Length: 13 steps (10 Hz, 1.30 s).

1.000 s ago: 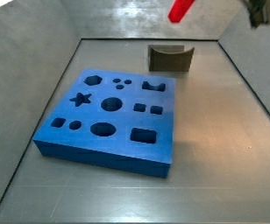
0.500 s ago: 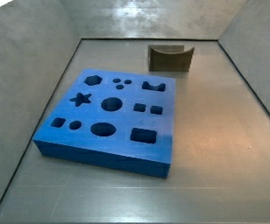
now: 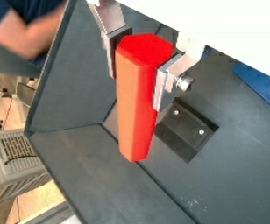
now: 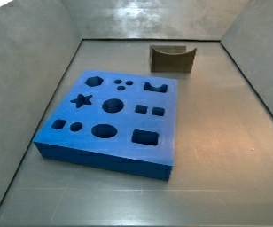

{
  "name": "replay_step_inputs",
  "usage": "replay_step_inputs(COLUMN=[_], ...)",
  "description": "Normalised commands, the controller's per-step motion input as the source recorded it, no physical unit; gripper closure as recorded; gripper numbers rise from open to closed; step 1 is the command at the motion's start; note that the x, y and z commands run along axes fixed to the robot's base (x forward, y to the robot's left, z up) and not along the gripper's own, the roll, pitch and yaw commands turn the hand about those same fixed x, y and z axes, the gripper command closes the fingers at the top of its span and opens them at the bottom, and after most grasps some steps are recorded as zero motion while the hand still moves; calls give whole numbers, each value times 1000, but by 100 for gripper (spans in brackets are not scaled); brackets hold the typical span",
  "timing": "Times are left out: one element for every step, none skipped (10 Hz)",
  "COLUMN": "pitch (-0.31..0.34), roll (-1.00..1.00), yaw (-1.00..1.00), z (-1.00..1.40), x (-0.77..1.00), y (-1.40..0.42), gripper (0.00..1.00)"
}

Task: Pick up the hexagon object. Move up. Place the hexagon object on the fixture. Regrasp the hexagon object. Move to above the board. Insert the hexagon object.
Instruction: Move to above the board.

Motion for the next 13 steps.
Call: replay_step_inputs(pitch=[38, 19, 0, -14, -13, -17, -2, 6, 6, -3, -6, -12, -22], roll=[-1000, -1000, -1000, -1000, -1000, -1000, -1000, -1000, -1000, -1000, -1000, -774, -612], yaw=[-88, -88, -83, -75, -73, -69, -69, -71, -71, -66, -57, -44, -33], z=[-160, -169, -157, -187, -170, -106, -66, -33, -21, -20, -5, -6, -7], x=[-957, -980, -1000, -1000, -1000, -711, -384, -228, -165, -108, -76, -62, -56], y=[-1000, -1000, -962, -867, -865, -578, -278, -143, -91, -38, 2, 22, 24], gripper=[100, 100, 100, 100, 100, 100, 100, 100, 100, 100, 100, 100, 100])
